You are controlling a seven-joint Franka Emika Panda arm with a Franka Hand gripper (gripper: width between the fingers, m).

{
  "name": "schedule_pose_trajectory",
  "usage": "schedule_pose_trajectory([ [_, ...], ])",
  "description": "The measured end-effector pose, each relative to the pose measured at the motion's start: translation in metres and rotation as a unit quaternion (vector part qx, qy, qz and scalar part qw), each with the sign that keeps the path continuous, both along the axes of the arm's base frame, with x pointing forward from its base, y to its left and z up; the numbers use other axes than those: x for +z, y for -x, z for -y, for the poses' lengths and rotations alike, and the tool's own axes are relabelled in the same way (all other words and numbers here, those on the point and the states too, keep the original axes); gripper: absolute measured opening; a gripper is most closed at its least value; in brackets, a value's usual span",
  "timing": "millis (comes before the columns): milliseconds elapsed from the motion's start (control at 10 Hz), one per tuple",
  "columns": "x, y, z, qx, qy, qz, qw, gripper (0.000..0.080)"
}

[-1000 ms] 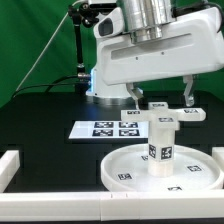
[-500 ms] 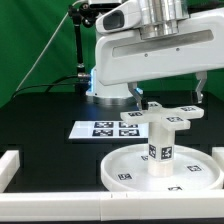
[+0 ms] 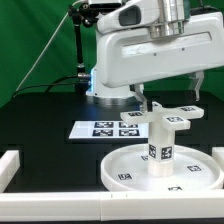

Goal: Assemble round table

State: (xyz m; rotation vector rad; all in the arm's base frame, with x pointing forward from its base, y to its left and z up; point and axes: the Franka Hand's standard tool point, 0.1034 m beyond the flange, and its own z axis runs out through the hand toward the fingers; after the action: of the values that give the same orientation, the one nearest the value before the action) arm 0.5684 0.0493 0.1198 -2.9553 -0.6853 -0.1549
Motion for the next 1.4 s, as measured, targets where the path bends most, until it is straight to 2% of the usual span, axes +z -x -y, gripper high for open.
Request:
schedule_pose_trajectory([
  [400, -0.002, 0.001, 0.003, 0.113, 0.011, 0.013, 0.993, 0.0648],
  [800, -0.007, 0.004, 0.007, 0.291, 0.034, 0.021, 0.956, 0.0648],
  [1400, -0.017, 0.006, 0.014, 0.288, 0.034, 0.015, 0.957, 0.0648],
])
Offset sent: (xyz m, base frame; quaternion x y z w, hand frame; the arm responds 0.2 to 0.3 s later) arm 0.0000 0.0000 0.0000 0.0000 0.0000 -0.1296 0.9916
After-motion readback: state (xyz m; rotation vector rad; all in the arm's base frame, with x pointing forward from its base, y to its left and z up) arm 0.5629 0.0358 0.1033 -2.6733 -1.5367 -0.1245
